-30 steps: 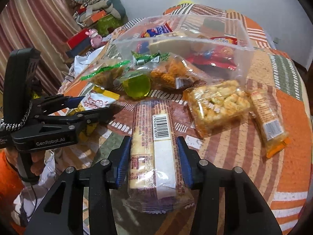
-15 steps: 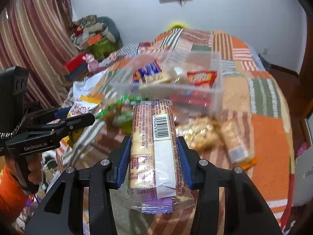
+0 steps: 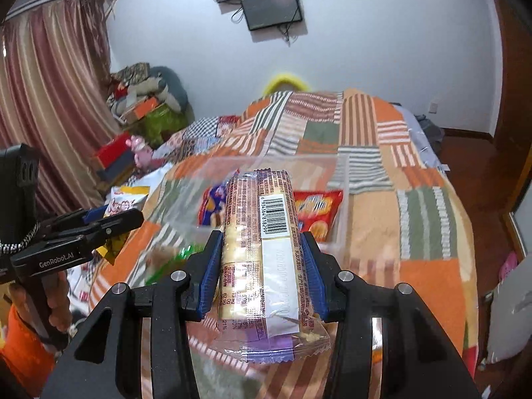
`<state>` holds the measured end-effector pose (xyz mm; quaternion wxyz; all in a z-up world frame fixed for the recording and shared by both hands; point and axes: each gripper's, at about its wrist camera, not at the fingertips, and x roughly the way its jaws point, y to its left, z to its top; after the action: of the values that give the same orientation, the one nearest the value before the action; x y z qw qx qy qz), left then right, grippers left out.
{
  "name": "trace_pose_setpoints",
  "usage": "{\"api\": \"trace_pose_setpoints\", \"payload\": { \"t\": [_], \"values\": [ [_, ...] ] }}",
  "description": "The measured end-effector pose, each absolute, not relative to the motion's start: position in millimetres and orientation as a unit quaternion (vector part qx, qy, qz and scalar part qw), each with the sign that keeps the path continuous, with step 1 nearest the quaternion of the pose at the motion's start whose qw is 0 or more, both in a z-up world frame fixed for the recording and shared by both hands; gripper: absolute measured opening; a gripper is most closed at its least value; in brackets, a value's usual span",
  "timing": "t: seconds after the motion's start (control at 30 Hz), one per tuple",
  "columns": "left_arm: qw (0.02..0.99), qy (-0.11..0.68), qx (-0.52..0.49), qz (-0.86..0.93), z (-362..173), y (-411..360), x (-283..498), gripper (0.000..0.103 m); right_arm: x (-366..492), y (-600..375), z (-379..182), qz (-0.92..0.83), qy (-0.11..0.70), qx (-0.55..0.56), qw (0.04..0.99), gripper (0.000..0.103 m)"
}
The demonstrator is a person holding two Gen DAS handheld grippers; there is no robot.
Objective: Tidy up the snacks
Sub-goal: 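Place the Kaka bag and wafer roll into the clear box, open both tools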
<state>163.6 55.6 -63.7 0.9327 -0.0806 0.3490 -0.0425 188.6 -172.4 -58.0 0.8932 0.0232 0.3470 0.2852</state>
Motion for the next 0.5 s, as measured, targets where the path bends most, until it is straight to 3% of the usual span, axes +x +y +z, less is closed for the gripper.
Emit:
{"api": "trace_pose_setpoints", "payload": {
  "t": [0.5],
  "values": [
    [0.923,0.377,-0.076,-0.028,-88.3,72.4,235.2,0.054,248.5,-158.1,-66.8,0.26,0.355,0.029,0.897,0.043]
  ]
}}
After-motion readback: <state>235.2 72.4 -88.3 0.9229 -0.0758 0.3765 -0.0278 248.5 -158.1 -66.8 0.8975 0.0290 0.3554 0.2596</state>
